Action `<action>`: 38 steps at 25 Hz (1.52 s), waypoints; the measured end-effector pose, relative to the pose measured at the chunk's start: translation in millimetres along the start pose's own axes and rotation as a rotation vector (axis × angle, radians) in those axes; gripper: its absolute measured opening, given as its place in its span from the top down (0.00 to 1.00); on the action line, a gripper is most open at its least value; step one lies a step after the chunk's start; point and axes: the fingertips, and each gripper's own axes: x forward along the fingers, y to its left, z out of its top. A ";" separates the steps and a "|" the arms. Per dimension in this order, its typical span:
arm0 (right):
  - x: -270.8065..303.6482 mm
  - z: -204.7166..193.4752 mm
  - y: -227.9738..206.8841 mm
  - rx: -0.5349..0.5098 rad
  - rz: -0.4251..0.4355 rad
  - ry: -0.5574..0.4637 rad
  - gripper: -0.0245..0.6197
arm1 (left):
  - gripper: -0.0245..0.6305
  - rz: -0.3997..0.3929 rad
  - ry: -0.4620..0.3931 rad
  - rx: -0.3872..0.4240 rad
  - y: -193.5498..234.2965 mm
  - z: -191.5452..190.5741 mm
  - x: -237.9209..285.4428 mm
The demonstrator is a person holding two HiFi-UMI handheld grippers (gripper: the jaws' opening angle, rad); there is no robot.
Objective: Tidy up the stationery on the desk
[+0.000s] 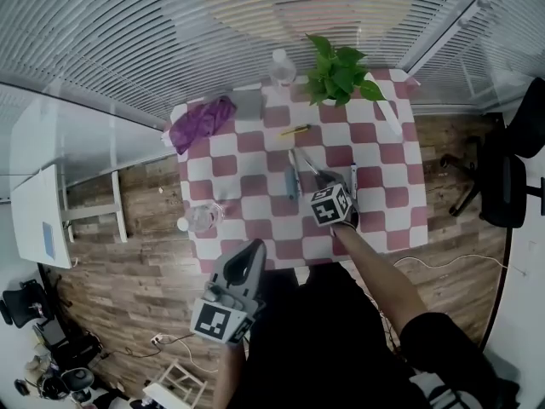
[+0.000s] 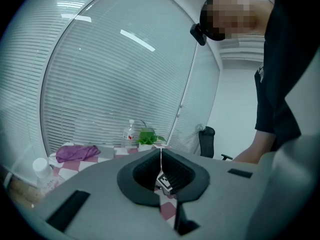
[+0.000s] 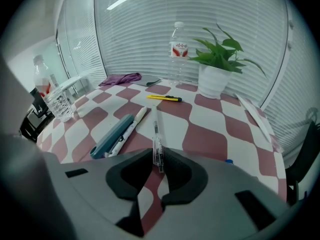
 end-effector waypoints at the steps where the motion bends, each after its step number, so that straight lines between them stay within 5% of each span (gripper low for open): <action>1: -1.5 -2.1 -1.4 0.009 -0.005 0.001 0.84 | 0.91 -0.007 0.002 0.001 -1.0 0.2 1.7; 22: -46.4 -71.8 -23.2 0.350 -0.232 0.060 0.84 | 0.91 -0.307 0.078 0.119 -17.2 4.1 22.4; 33: -58.2 -88.6 -23.9 0.562 -0.326 0.050 0.84 | 0.91 -0.390 0.091 0.144 -17.9 4.8 12.5; 38: -57.9 -88.9 -23.2 0.551 -0.334 0.053 0.84 | 0.91 -0.409 0.070 0.144 -18.7 7.7 8.0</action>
